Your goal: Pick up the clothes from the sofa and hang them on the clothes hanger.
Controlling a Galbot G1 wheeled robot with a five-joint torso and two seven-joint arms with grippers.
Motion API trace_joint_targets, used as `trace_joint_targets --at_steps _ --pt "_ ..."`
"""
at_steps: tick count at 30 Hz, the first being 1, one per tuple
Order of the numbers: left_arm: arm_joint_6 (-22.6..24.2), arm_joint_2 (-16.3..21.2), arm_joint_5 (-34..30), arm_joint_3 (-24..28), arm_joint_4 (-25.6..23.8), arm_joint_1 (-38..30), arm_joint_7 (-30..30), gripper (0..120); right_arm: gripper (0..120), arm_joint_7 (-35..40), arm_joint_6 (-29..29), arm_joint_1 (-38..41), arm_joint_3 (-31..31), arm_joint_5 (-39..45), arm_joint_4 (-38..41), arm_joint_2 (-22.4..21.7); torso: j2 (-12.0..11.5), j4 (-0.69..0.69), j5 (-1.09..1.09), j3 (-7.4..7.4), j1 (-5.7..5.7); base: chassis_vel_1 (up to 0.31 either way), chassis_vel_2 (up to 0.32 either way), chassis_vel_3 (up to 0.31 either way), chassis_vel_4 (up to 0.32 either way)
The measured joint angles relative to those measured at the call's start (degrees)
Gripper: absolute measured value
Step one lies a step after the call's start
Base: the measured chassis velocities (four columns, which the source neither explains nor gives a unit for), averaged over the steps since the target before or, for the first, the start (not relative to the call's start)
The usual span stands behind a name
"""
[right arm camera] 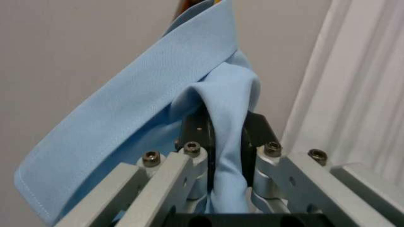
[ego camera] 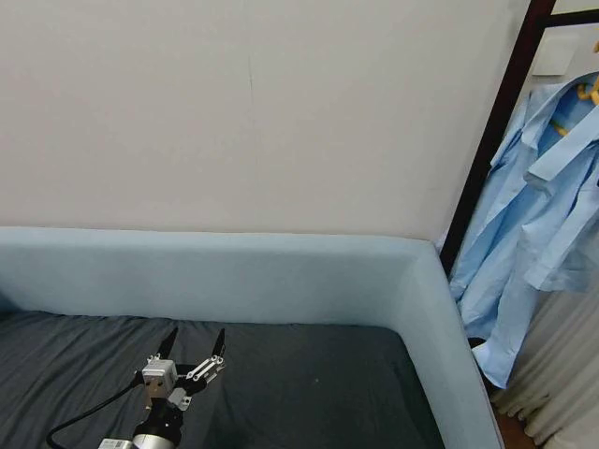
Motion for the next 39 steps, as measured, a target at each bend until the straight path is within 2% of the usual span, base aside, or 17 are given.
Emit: trace_joint_targets --at_steps 5,6,10,13,22,39 --pt "0.00 0.00 0.00 0.01 0.00 0.00 0.00 100 8 -1.25 0.86 9.91 -9.60 -5.07 -1.43 2.03 0.00 -0.03 0.00 0.00 0.00 0.000 0.000 0.000 0.000" --pt "0.00 0.00 0.00 0.01 0.00 0.00 0.00 100 8 -1.25 0.86 9.91 -9.60 -5.07 -1.43 2.03 0.00 -0.03 0.00 0.00 0.00 0.000 0.000 0.000 0.000" --pt "0.00 0.00 0.00 0.00 0.00 0.00 0.00 100 8 0.32 -1.66 20.81 -17.09 -4.93 -4.49 3.22 0.00 0.01 -0.04 -0.01 0.00 0.000 0.000 0.000 0.000" --pt "0.00 0.00 0.00 0.00 0.00 0.00 -0.01 100 8 1.44 -3.07 24.02 -19.12 -3.95 -5.66 3.75 0.00 0.01 -0.01 0.00 0.00 0.000 0.000 0.000 0.000" --pt "0.00 0.00 0.00 0.01 0.00 0.00 -0.01 100 8 4.43 -8.13 27.38 -20.19 0.01 -7.35 3.54 0.00 -0.01 0.01 0.00 0.00 0.000 0.000 0.000 0.000" --pt "0.00 0.00 0.00 0.01 0.00 0.00 0.00 100 8 6.31 -13.12 28.80 -20.32 3.12 -6.95 2.39 0.00 0.00 0.00 -0.01 0.00 0.000 0.000 0.000 0.000"
